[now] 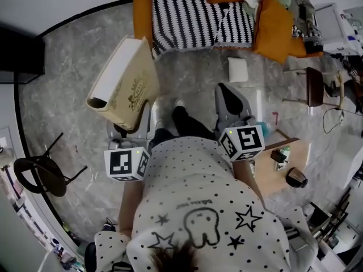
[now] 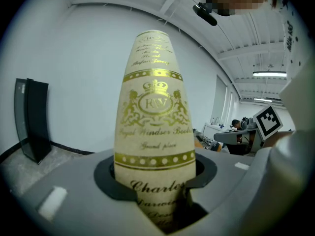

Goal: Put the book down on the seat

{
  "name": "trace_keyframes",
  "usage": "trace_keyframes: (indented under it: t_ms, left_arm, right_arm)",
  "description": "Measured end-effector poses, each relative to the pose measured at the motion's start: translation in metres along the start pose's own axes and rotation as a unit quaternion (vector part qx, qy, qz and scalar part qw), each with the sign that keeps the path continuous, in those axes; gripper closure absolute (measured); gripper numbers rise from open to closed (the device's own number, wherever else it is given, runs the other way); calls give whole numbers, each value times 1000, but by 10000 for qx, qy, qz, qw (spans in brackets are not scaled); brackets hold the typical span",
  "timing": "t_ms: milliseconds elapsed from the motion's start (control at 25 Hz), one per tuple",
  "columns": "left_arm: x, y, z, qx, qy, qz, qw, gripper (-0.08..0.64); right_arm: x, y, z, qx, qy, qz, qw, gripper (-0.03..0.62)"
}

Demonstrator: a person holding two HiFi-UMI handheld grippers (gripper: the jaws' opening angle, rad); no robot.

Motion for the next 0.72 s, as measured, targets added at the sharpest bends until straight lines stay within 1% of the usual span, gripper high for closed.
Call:
trace_keyframes:
  t_ms: [200,440,560,720]
  left_arm:
    - [-3,8,19,-87,253,-14,9996,334]
    - [-4,9,26,-165,480,-21,9987,334]
    - [-6,10,31,-242,527,-25,9983,334]
    - [-14,21,46,-301,510,74,9982,334]
  right_arm:
    - [-23,8,19,-8,152,-13,9999,595]
    - [-34,12,33,-36,324,-20,9995,595]
    - [-38,12,37,-64,387,-41,9992,595]
    - [-51,17,45,-60,422,-38,9991,595]
Point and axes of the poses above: the fingertips, and each gripper's own axes: z forward along the fingers, x to its left, y out of its top, the point moved 5 cm from there along -z, backward along the fingers, and after that the axes turned 9 degrees about -y, right-handed, at the moved point
